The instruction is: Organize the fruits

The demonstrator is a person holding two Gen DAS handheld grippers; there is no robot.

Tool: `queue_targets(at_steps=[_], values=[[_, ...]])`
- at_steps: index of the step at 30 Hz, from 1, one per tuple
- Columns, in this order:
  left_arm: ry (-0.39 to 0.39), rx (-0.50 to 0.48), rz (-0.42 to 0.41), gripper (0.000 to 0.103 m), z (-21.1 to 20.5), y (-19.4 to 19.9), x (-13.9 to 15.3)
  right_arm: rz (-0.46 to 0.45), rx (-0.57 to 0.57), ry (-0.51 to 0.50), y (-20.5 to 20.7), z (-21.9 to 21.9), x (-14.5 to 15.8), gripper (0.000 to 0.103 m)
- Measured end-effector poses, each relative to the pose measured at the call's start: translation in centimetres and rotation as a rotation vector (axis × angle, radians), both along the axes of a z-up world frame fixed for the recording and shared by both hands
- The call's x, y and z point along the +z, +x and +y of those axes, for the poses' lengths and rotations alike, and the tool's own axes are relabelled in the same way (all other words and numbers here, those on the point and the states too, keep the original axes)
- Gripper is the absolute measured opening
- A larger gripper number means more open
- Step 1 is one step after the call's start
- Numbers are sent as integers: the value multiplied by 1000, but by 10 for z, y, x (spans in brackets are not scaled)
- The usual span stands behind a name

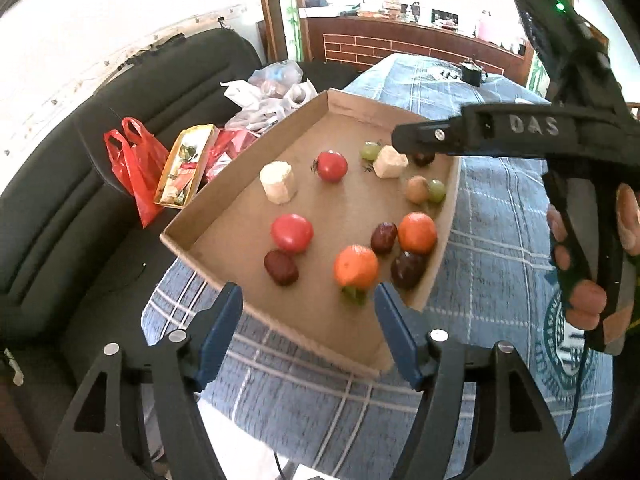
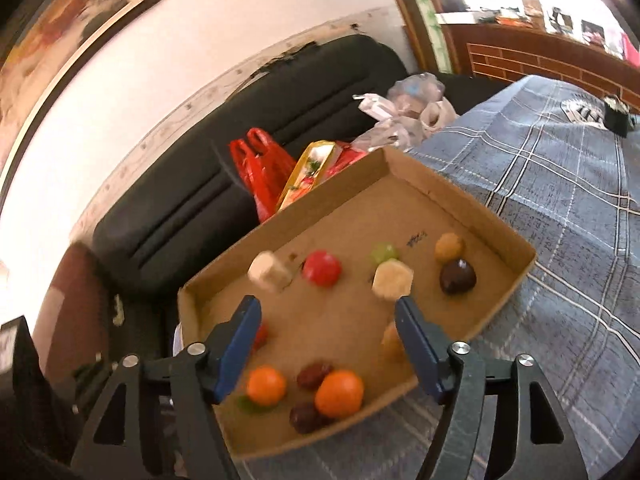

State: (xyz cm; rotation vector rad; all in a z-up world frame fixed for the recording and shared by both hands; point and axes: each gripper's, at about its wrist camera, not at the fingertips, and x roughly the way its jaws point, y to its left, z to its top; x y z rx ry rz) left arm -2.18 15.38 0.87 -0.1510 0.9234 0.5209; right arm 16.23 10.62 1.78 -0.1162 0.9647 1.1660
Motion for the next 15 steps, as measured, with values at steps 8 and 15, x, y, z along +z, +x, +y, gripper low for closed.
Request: queue_targets(at_steps=[8, 15], values=[[50, -17, 11, 68, -20, -26, 10, -51, 84, -45, -28, -24, -3, 74], [61, -15, 1, 68, -27, -45, 17, -139, 155, -79, -53, -37, 4, 74]])
